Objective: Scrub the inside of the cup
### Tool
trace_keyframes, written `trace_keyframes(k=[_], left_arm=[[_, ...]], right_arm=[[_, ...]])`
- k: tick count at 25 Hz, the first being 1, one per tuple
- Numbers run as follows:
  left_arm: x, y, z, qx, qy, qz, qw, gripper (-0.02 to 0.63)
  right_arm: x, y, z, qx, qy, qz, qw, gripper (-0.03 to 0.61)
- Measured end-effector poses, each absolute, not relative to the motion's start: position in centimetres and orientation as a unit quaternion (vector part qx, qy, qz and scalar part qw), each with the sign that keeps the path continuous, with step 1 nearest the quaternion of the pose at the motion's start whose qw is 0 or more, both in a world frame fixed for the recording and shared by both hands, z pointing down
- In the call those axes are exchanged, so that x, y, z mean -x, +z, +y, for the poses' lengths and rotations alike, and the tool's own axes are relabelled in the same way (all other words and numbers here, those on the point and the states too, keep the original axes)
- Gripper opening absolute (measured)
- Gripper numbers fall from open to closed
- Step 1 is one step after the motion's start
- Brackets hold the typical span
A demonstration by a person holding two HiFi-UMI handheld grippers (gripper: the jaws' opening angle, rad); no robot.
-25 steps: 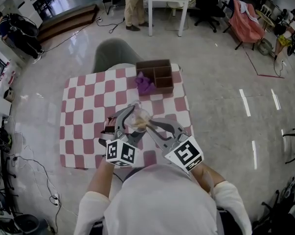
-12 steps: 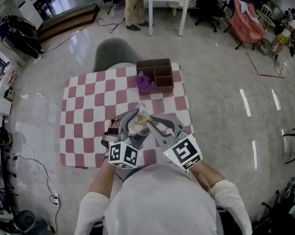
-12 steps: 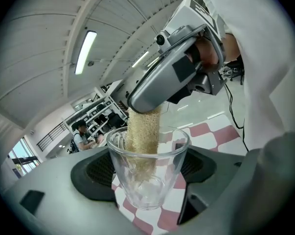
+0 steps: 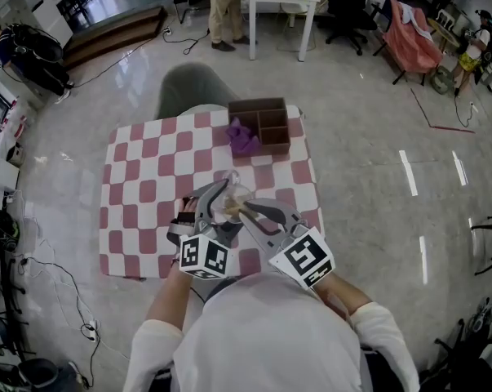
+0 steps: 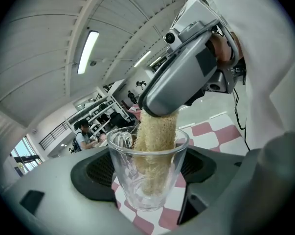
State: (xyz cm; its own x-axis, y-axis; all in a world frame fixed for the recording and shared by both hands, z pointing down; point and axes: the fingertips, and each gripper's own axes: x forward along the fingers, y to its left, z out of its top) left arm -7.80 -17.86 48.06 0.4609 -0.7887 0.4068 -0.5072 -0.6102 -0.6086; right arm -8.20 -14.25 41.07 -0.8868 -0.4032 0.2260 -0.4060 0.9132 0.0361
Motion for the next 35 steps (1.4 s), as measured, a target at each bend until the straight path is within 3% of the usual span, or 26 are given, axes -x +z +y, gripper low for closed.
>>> trace_keyframes(k=[35], left_arm=[[7.7, 48.8, -16.6, 0.833, -0.344, 0.384, 0.200, 0.377]], right_arm=[[7.9, 40.9, -16.3, -0.230, 0.017, -0.968, 0.103, 0.066]])
